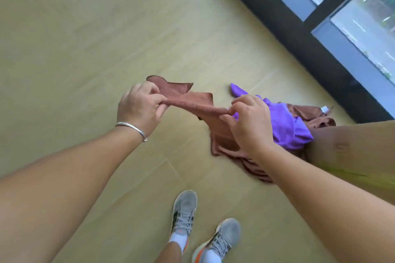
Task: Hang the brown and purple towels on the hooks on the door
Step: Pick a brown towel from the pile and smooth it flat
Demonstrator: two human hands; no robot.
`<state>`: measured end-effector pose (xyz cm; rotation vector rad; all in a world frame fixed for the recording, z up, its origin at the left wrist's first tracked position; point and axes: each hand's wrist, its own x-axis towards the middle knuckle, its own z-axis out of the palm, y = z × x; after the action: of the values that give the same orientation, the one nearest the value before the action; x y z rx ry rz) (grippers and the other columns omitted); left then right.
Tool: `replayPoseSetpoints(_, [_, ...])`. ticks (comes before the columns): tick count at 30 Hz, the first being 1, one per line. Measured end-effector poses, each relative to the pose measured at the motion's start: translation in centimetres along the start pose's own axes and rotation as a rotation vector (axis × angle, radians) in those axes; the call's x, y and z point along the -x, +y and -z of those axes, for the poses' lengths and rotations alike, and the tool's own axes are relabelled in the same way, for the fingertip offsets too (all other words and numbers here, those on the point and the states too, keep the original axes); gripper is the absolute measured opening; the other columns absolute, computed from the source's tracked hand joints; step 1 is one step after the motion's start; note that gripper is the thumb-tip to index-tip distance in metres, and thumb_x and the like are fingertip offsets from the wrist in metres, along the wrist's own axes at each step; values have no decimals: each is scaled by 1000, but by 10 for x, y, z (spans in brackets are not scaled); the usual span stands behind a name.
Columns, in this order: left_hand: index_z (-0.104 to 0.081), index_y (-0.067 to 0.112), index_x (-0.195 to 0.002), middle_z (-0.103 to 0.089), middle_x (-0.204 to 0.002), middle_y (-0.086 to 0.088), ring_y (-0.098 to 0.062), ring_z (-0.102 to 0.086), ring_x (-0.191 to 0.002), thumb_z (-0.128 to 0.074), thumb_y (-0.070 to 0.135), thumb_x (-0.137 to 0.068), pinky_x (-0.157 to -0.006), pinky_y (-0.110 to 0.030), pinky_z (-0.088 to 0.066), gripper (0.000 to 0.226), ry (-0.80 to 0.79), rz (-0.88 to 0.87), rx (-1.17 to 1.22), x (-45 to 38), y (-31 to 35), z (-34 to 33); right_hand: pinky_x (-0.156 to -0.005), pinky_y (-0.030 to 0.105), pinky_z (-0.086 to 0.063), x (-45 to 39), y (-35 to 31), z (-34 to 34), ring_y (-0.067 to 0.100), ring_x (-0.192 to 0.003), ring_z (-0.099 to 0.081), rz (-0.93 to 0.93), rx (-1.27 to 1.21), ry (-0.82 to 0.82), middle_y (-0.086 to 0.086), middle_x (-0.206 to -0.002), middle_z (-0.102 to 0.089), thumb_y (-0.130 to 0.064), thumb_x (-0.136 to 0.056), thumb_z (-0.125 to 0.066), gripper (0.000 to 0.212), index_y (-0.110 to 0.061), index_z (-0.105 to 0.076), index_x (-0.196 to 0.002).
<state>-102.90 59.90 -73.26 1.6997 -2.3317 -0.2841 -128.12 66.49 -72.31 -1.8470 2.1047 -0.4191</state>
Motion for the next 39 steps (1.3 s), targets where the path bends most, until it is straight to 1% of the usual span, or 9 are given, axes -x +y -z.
replayPoseSetpoints(7, [-75, 21, -75, -60, -83, -2, -30, -54, -74, -79, 27, -74, -62, -39, -43, 7, 111, 130, -113, 72, -72, 49, -94, 40, -38, -10, -83, -38, 32, -99, -54, 191, 40, -65, 5, -97, -65, -23, -80, -71, 11, -12, -73, -80])
replayPoseSetpoints(9, [-75, 21, -77, -59, -84, -2, -29, -54, -75, -79, 26, -75, -64, -41, -45, 6, 24, 182, -115, 108, -74, 37, -94, 36, -33, 6, -81, -57, 30, -105, -52, 203, 134, -154, 2, -105, -65, -17, -82, -64, 11, -15, -73, -88])
replayPoseSetpoints(13, [-73, 30, -98, -55, -104, 7, -19, -50, -100, -64, 43, -85, -78, -33, -43, 21, -389, 338, -79, 190, -51, -6, -98, 35, -33, 60, -51, -94, 25, -114, -45, 185, 419, -496, 1, -117, -57, -14, -81, -52, 31, -21, -67, -107])
replayPoseSetpoints(16, [-70, 34, -105, -53, -106, 9, -16, -49, -104, -60, 49, -86, -77, -31, -41, 26, -480, 514, -48, 254, -29, -47, -99, 35, -34, 104, -23, -123, 24, -117, -44, 223, 510, -677, 1, -118, -56, -20, -83, -50, 33, -23, -64, -112])
replayPoseSetpoints(19, [-69, 35, -108, -55, -106, 10, -16, -50, -103, -60, 49, -86, -78, -29, -42, 28, -504, 653, -23, 295, -25, -89, -101, 34, -34, 126, 2, -156, 23, -118, -44, 282, 532, -736, 0, -116, -57, -26, -84, -50, 31, -24, -64, -112])
replayPoseSetpoints(25, [-71, 32, -105, -57, -103, 6, -18, -52, -101, -63, 45, -85, -76, -31, -44, 25, -417, 807, 15, 320, -63, -165, -100, 34, -32, 106, 30, -240, 22, -118, -45, 403, 528, -658, -3, -117, -58, -41, -89, -52, 29, -28, -64, -113])
replayPoseSetpoints(29, [-71, 29, -107, -57, -108, 2, -22, -51, -106, -64, 42, -85, -79, -35, -47, 26, -296, 867, 37, 308, -117, -227, -98, 34, -32, 66, 31, -312, 22, -118, -45, 431, 462, -541, -2, -117, -58, -38, -89, -54, 24, -28, -64, -109])
replayPoseSetpoints(34, [-69, 28, -111, -57, -109, -2, -27, -50, -106, -65, 41, -85, -84, -39, -46, 29, -145, 793, -16, 248, -214, -301, -100, 38, -31, -20, 22, -403, 27, -119, -43, 494, 452, -332, 6, -118, -57, -32, -90, -48, 28, -23, -63, -112])
replayPoseSetpoints(39, [-63, 29, -119, -54, -116, -5, -30, -47, -112, -60, 45, -88, -86, -41, -43, 35, -43, 724, -98, 166, -298, -344, -105, 41, -29, -119, 10, -464, 30, -122, -40, 514, 475, -135, 9, -122, -54, -35, -88, -58, 32, -19, -62, -115])
